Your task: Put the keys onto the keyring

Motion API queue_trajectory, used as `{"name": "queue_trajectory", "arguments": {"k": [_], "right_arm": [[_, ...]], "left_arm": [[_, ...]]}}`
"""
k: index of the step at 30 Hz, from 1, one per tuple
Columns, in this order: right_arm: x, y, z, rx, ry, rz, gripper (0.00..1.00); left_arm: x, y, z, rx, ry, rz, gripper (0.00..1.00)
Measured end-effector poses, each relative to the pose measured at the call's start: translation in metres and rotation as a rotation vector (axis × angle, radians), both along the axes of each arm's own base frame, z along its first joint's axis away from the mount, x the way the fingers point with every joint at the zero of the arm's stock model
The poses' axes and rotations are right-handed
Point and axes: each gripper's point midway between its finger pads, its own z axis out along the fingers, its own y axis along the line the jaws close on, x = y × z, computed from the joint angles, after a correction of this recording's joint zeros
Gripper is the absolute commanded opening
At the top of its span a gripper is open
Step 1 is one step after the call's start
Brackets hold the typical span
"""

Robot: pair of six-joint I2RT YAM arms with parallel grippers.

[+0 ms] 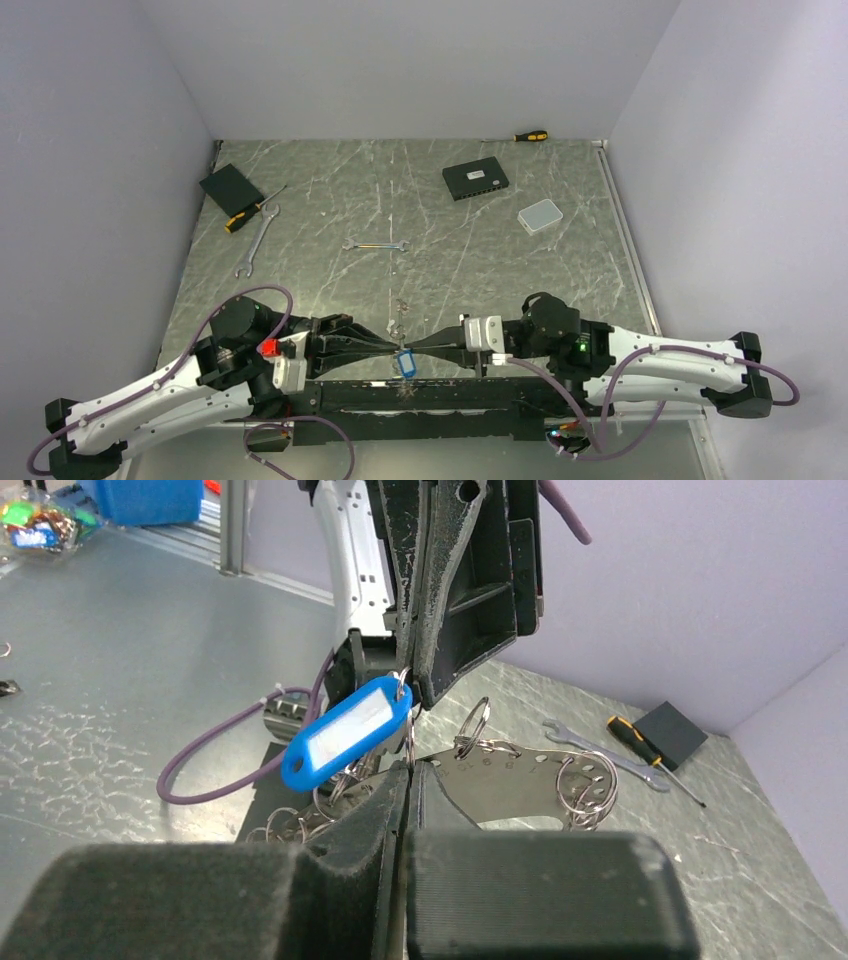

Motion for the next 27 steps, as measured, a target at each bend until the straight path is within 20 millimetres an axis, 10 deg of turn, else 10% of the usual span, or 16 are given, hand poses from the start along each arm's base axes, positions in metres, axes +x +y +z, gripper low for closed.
{"name": "queue_trajectory", "arguments": {"k": [14, 22, 27], "right_arm": [[0.002, -0.009, 0.01, 0.052, 0.065, -0.029, 0.0], [0.008, -0.009, 0.006, 0.034, 0.072, -0.06, 0.0], [0.013, -0.009, 0.0, 0.003, 0.078, -0.092, 0.0]], "left_arm": [[0.001, 0.005, -0.004, -0.036, -0.012, 0.021, 0.01], [-0.001, 0.006, -0.006, -0.03, -0.024, 0.012, 0.49], [0.0, 0.006, -0.014, 0.003, -0.011, 0.023, 0.56]]}}
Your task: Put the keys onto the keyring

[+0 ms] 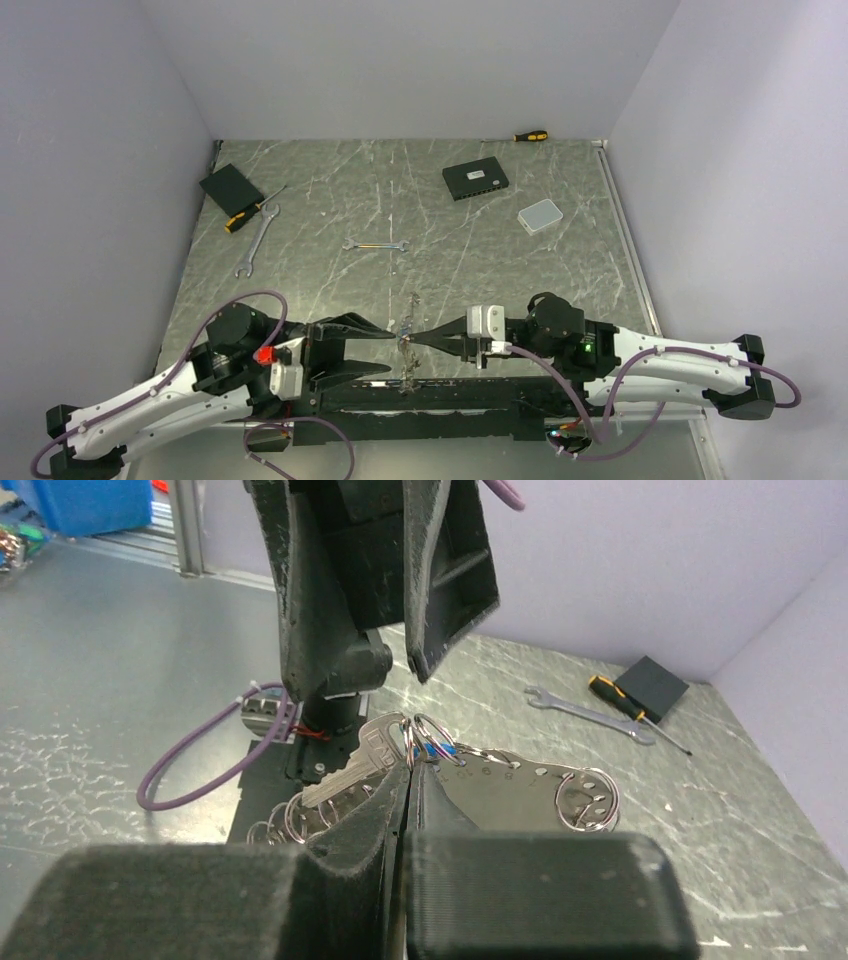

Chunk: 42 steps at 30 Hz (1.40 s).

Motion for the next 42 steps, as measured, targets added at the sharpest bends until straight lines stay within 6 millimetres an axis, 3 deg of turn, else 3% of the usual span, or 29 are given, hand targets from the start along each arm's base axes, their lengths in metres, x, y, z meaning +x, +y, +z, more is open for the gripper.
{"name": "queue_trajectory", "arguments": {"k": [6, 10, 12, 20, 28, 42], "right_arm": [[0.009, 0.001, -0.008, -0.051, -0.001, -0.047, 0.0], [0.016, 0.002, -0.013, -0.083, -0.009, -0.082, 0.0], [0.019, 0.003, -0.017, -0.102, -0.016, -0.098, 0.0], [0.027, 0.005, -0.025, -0.131, -0.029, -0.134, 0.0], [0.029, 0.005, -0.025, -0.133, -0.031, -0.144, 0.0], [0.029, 0.006, -0.025, -0.134, -0.031, -0.144, 0.0]], "left_arm": [[0.003, 0.01, 0.008, -0.034, -0.001, 0.047, 0.48], [0.009, 0.009, 0.008, -0.036, 0.015, 0.076, 0.32], [0.013, 0.006, 0.005, -0.024, 0.028, 0.09, 0.3], [0.03, -0.015, -0.02, 0.078, 0.098, 0.127, 0.33], [0.034, -0.011, -0.012, 0.04, 0.092, 0.162, 0.39], [0.043, -0.012, -0.017, 0.047, 0.107, 0.207, 0.27]]}}
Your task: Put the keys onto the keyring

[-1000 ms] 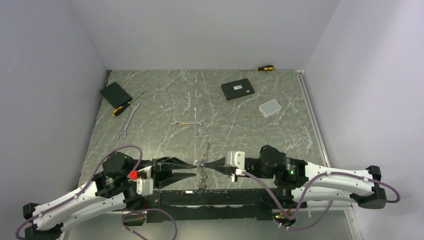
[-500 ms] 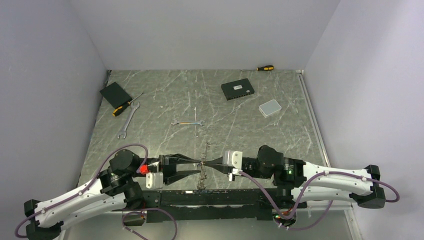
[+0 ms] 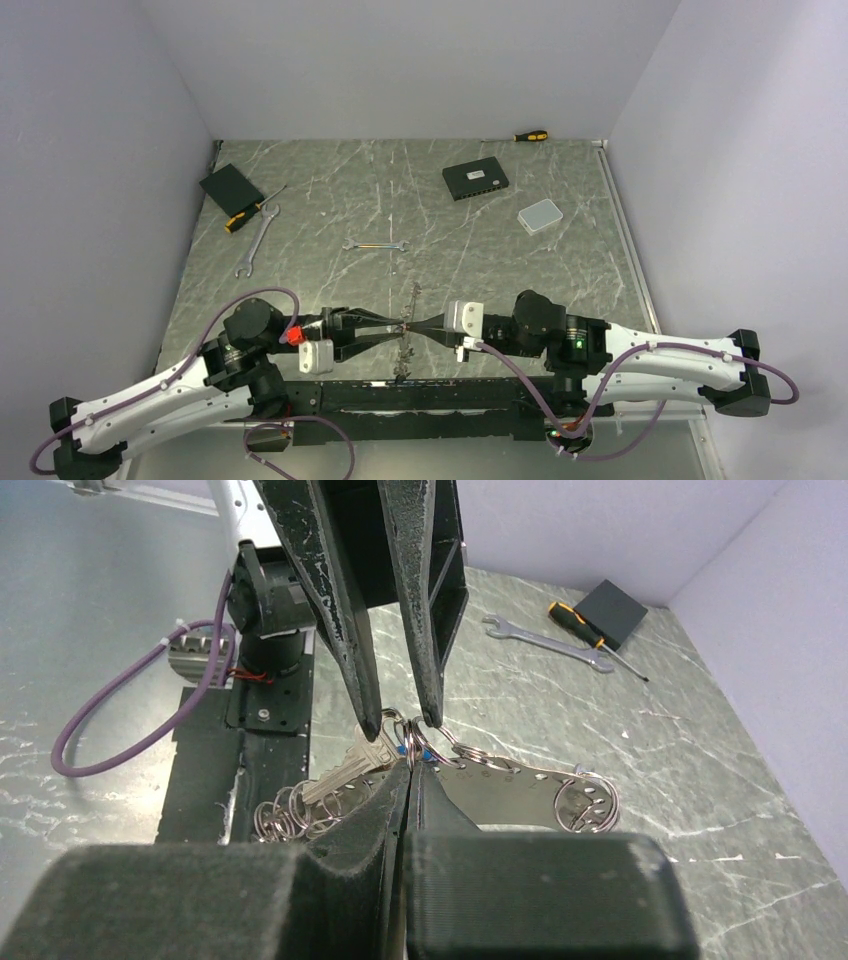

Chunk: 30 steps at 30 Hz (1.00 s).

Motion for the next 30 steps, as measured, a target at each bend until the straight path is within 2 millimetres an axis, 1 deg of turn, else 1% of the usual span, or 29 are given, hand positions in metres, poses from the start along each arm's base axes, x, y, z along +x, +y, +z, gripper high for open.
{"name": "queue_trajectory", "arguments": {"k": [5, 8, 13, 23, 24, 25, 26, 28, 30], "right_arm": [[0.0, 0.001, -0.001, -0.003, 0.001, 0.001, 0.0], [0.0, 0.001, -0.001, -0.002, 0.001, 0.001, 0.0], [0.0, 0.001, -0.001, -0.005, 0.002, 0.002, 0.0], [0.001, 0.0, -0.003, -0.013, 0.003, -0.005, 0.0], [0.001, 0.0, -0.003, -0.012, 0.003, -0.004, 0.05], [0.001, -0.001, -0.003, -0.012, 0.003, -0.004, 0.13], [0.001, -0.001, -0.003, -0.012, 0.004, -0.003, 0.18], [0.0, -0.001, -0.005, -0.022, 0.006, 0.001, 0.23], [-0.001, -0.002, -0.008, -0.036, 0.009, 0.009, 0.26]], "left_arm": [[0.003, -0.002, -0.006, 0.019, 0.011, 0.008, 0.26], [0.004, -0.003, -0.01, 0.037, 0.02, 0.012, 0.23], [0.007, -0.004, -0.015, 0.053, 0.021, 0.023, 0.01], [0.009, -0.006, -0.016, 0.057, 0.014, 0.031, 0.0], [0.009, -0.006, -0.016, 0.057, 0.014, 0.031, 0.0], [0.009, -0.006, -0.016, 0.057, 0.013, 0.031, 0.0], [0.009, -0.006, -0.016, 0.057, 0.013, 0.031, 0.0], [0.01, -0.007, -0.017, 0.06, 0.014, 0.031, 0.0], [0.01, -0.008, -0.019, 0.068, 0.016, 0.031, 0.0]]}}
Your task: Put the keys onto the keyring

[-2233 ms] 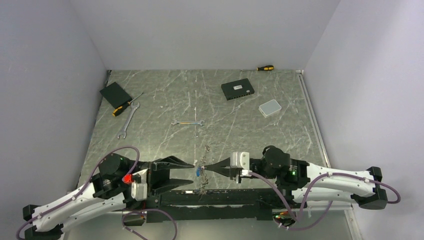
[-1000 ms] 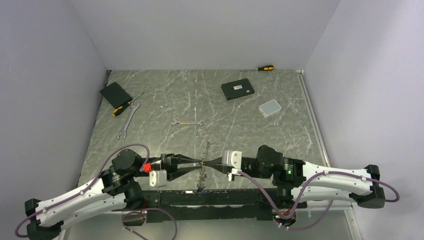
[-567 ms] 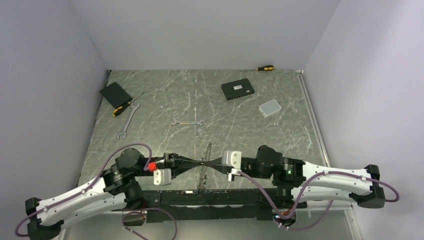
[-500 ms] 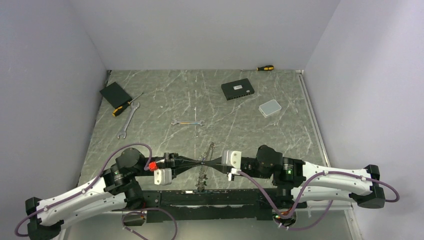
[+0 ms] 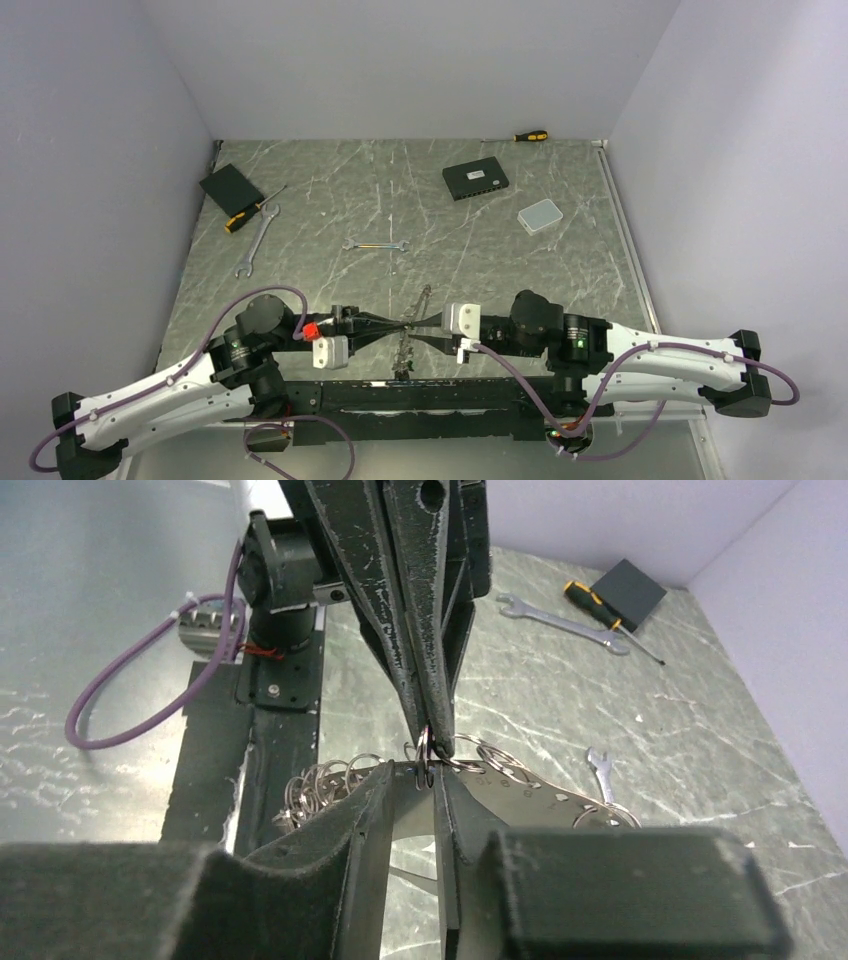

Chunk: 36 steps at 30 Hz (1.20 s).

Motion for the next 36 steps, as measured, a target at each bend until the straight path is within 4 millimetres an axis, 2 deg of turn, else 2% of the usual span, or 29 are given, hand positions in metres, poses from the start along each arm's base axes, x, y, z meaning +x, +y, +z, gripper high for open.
{"name": "queue_trajectory", "arguments": {"k": [12, 18, 22, 25, 27, 28, 30, 33, 36], "right_arm": [[0.001, -0.001, -0.015, -0.138, 0.024, -0.008, 0.28], [0.007, 0.0, -0.025, -0.184, 0.028, -0.036, 0.24], [0.011, 0.002, -0.031, -0.217, 0.031, -0.055, 0.16], [0.013, 0.003, -0.035, -0.24, 0.033, -0.069, 0.0], [0.015, 0.003, -0.038, -0.248, 0.037, -0.082, 0.0], [0.016, 0.003, -0.038, -0.248, 0.036, -0.089, 0.0], [0.017, 0.003, -0.036, -0.24, 0.035, -0.094, 0.0], [0.018, 0.002, -0.03, -0.193, 0.026, -0.097, 0.0], [0.017, 0.001, -0.023, -0.13, 0.008, -0.096, 0.0]], "left_arm": [[0.006, -0.005, -0.013, 0.059, 0.02, 0.02, 0.0], [0.011, -0.005, -0.022, 0.097, 0.027, 0.038, 0.0], [0.013, -0.004, -0.028, 0.121, 0.038, 0.05, 0.0], [0.013, -0.003, -0.033, 0.141, 0.044, 0.054, 0.0], [0.013, -0.003, -0.037, 0.156, 0.045, 0.054, 0.0], [0.014, -0.003, -0.037, 0.159, 0.041, 0.054, 0.02], [0.014, -0.003, -0.036, 0.16, 0.038, 0.055, 0.18], [0.014, -0.001, -0.028, 0.14, 0.024, 0.059, 0.33], [0.012, 0.005, -0.016, 0.096, 0.021, 0.07, 0.4]]}}
